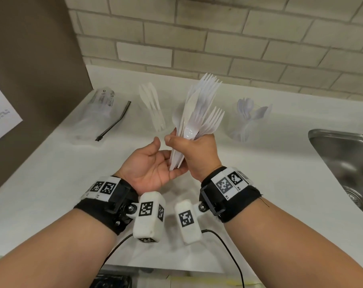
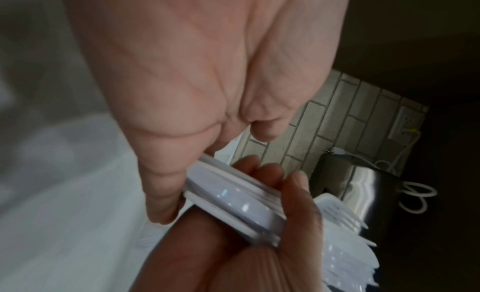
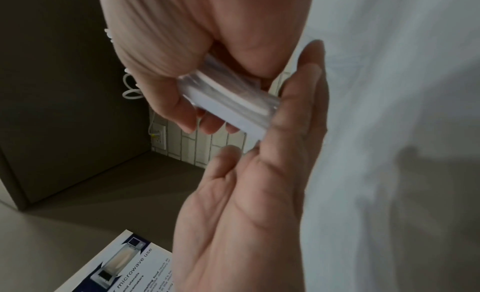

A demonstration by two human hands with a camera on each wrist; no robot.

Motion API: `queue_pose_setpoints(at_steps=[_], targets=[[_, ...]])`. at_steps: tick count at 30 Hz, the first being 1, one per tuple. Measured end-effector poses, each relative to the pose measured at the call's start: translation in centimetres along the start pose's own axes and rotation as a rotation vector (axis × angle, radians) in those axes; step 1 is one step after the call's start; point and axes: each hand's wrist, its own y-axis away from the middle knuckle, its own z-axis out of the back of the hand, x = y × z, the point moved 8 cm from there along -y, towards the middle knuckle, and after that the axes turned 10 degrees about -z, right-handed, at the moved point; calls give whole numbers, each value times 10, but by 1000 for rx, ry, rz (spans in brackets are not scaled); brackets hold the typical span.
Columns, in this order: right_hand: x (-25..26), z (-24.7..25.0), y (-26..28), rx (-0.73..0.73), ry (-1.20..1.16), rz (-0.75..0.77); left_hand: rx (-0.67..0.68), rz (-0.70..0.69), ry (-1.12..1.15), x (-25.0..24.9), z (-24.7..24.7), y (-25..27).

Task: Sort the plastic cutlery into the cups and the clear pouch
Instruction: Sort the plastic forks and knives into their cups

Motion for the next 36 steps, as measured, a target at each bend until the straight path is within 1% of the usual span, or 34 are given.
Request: queue_pose_setpoints(at_steps=[3, 5, 7, 8, 10, 12, 13, 14, 16, 20, 23, 25, 26, 27, 28, 30, 32, 34, 36], targets=[[-7, -5, 3, 60, 57, -43, 43, -7, -8, 0, -3, 2], [-11, -5, 3, 85, 85, -85, 56, 5, -77, 1, 1, 3], [-10, -2, 0, 106, 72, -120, 96, 29, -194, 2, 2, 6], [-8, -2, -1, 131, 45, -125, 124, 4, -267, -2, 0, 8], [-6, -6, -2, 210, 36, -135, 183, -110, -412, -17, -7, 9], [-14, -17, 4, 303, 136, -164, 235, -204, -565, -28, -19, 11], [-19, -24, 9, 356, 196, -179, 240, -228, -641, -30, -25, 12], [-25, -32, 14, 405, 247, -191, 202, -243, -709, -31, -26, 12], [-33, -42, 21, 454, 306, -217, 101, -267, -801, -32, -25, 13], [-46, -50, 25, 471, 282, -325, 5, -314, -805, -31, -19, 17], [-47, -48, 22, 467, 470, -283, -70, -398, -739, -40, -15, 21], [-43, -37, 16, 417, 650, -290, -176, -467, -575, -52, -8, 23], [-37, -29, 11, 380, 708, -290, -205, -496, -484, -58, -4, 24], [-28, -22, 7, 335, 723, -280, -222, -523, -433, -64, -1, 25], [-15, -16, 3, 285, 680, -266, -229, -538, -427, -68, 2, 25], [13, -9, -2, 189, 495, -208, -200, -514, -467, -69, 5, 26], [32, -13, -2, 150, 362, -153, -108, -447, -505, -60, 0, 26], [36, -25, 0, 188, 356, -131, -36, -382, -527, -50, -6, 25], [34, -34, 1, 198, 357, -116, -8, -351, -556, -44, -9, 25]])
